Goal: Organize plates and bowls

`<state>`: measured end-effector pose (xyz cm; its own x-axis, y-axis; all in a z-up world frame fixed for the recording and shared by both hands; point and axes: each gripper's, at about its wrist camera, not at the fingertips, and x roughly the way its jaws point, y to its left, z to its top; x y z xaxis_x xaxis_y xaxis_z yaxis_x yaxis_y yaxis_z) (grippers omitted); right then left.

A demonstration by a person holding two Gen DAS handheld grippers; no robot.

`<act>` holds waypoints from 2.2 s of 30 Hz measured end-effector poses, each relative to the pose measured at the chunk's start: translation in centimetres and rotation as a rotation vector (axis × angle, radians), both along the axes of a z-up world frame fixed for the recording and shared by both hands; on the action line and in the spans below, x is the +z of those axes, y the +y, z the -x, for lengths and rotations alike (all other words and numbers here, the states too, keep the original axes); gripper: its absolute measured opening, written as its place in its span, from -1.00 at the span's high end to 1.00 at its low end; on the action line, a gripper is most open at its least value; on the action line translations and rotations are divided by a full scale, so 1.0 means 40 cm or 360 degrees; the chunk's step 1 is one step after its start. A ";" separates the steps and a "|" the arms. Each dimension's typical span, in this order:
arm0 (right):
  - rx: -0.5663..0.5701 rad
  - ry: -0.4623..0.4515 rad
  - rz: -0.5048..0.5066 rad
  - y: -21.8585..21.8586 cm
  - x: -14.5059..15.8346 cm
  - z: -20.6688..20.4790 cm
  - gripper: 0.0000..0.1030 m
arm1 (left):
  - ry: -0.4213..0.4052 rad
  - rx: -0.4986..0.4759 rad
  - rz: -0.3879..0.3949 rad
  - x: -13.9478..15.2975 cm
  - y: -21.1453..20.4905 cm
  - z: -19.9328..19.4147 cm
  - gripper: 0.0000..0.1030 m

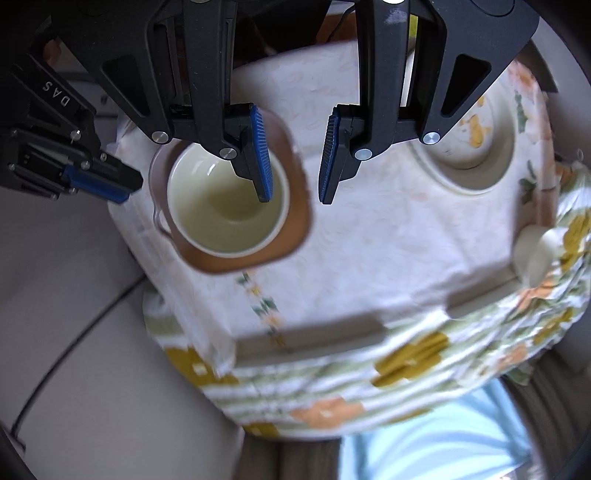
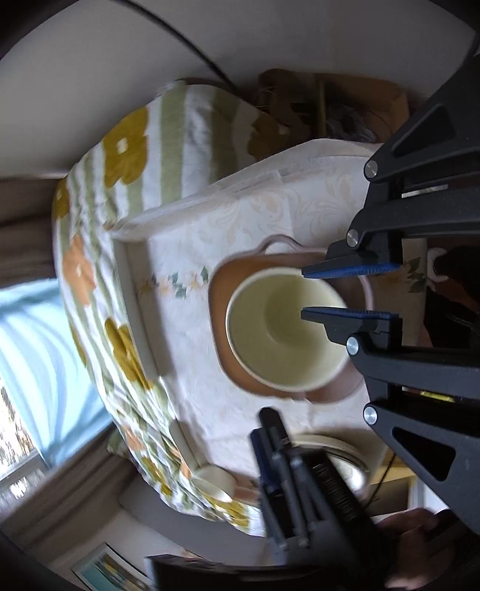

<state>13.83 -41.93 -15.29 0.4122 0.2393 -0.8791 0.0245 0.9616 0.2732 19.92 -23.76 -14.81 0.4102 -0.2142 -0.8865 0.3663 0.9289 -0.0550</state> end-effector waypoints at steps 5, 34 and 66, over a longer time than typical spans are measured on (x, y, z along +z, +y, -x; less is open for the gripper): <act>0.0190 -0.0146 0.0028 0.058 0.048 0.032 0.73 | -0.0172 0.0189 0.0057 0.065 0.103 0.064 0.55; 0.0840 -0.0396 -0.0152 0.581 0.165 -0.337 -0.99 | -0.0207 0.1328 0.0378 0.084 0.852 -0.042 -0.99; 0.0898 0.0302 -0.0270 1.030 -0.276 -0.815 0.64 | 0.0276 0.1234 0.0516 -0.336 1.041 -0.563 0.62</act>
